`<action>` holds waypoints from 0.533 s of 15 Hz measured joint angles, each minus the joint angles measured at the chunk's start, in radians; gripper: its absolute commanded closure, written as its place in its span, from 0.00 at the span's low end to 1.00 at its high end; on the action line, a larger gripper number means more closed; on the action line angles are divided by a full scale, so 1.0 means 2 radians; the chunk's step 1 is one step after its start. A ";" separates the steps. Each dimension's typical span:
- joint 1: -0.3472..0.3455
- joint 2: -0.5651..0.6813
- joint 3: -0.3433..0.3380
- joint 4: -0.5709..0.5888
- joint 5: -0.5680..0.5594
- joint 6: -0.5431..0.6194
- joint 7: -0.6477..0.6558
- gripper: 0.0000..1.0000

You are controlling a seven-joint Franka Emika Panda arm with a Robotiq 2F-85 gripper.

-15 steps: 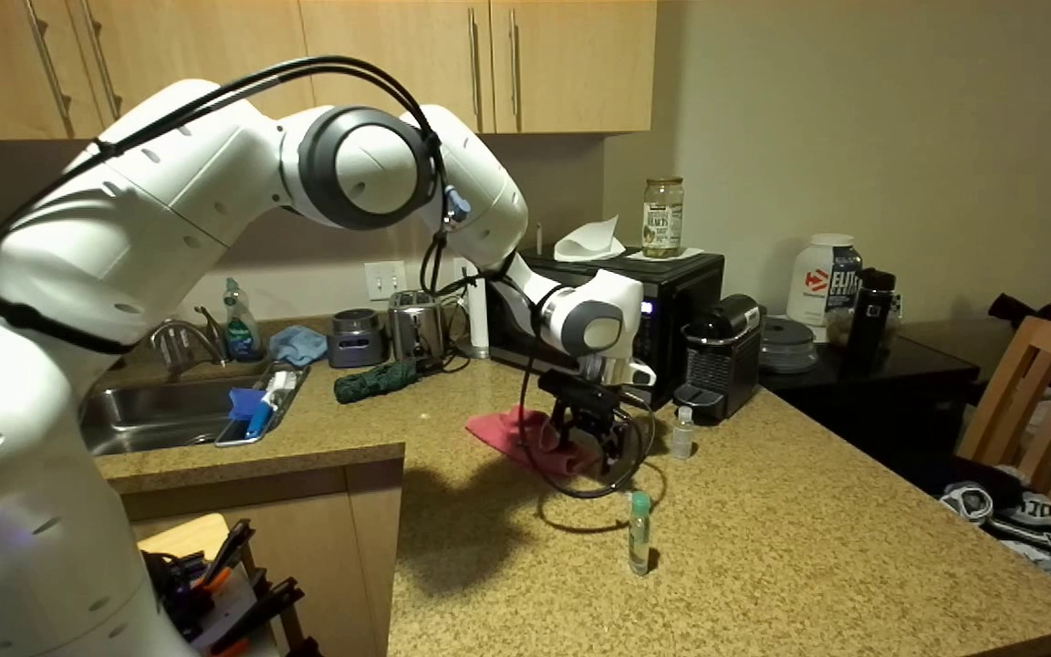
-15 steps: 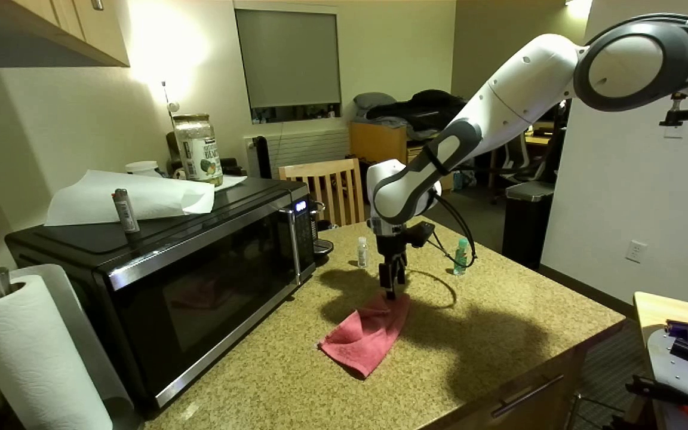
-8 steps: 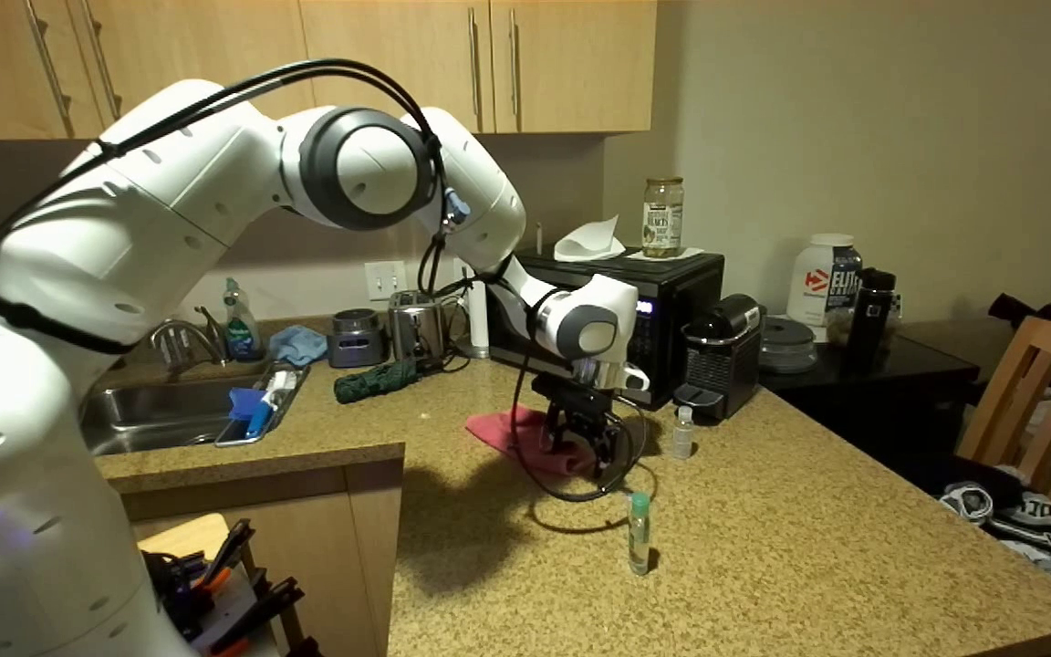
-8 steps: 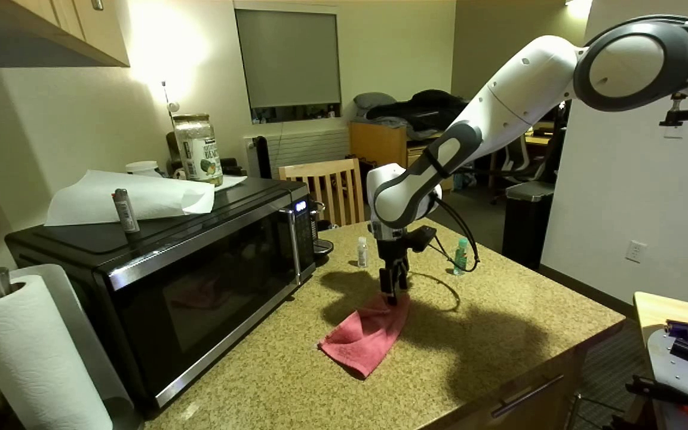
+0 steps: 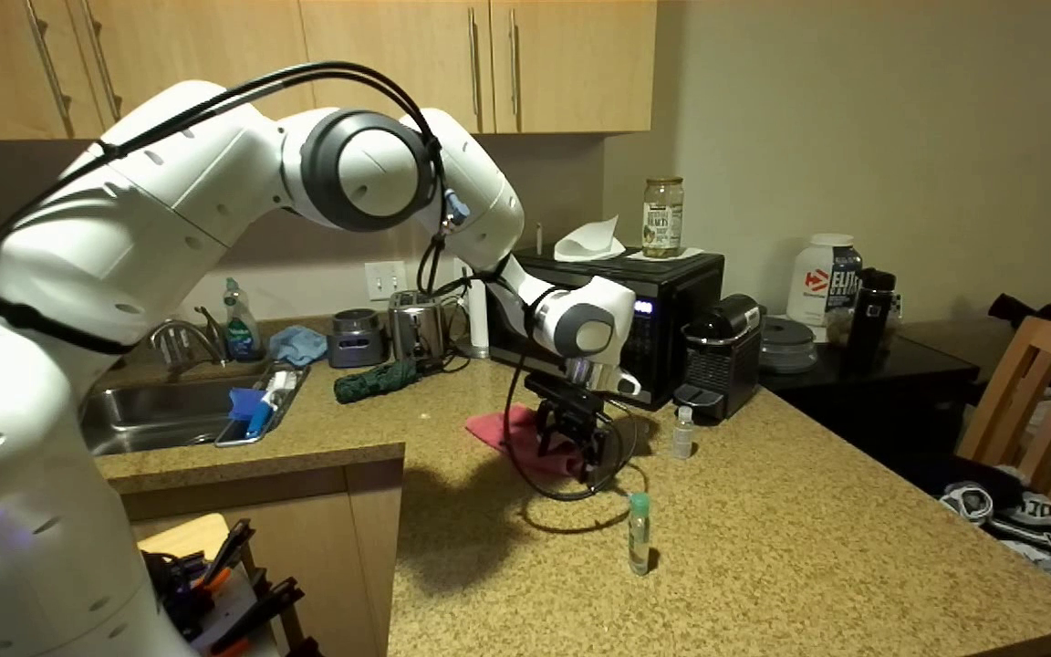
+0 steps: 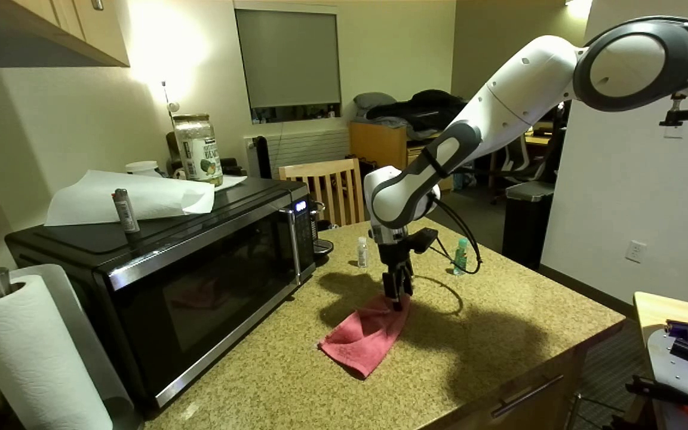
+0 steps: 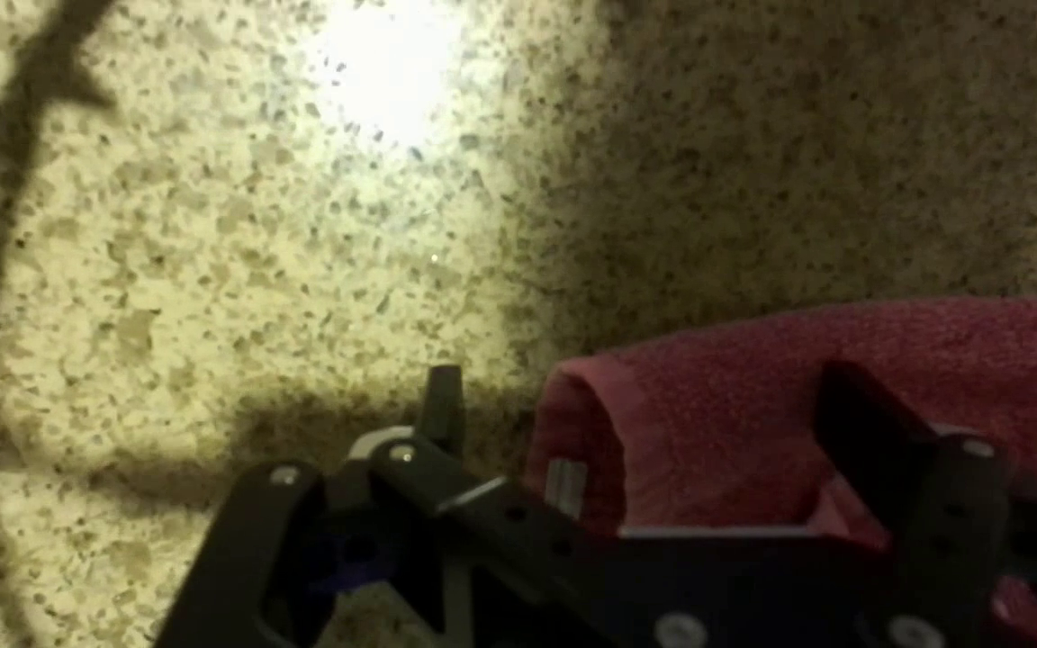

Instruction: Fold the pink towel in half from right to left

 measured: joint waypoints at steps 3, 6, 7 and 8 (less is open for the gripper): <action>0.000 0.000 0.000 0.000 0.001 -0.003 0.000 0.00; 0.000 -0.002 0.000 0.001 0.001 0.013 0.000 0.00; 0.000 -0.002 0.000 0.001 0.001 0.021 0.000 0.00; 0.000 -0.003 0.000 0.001 0.001 0.029 0.000 0.00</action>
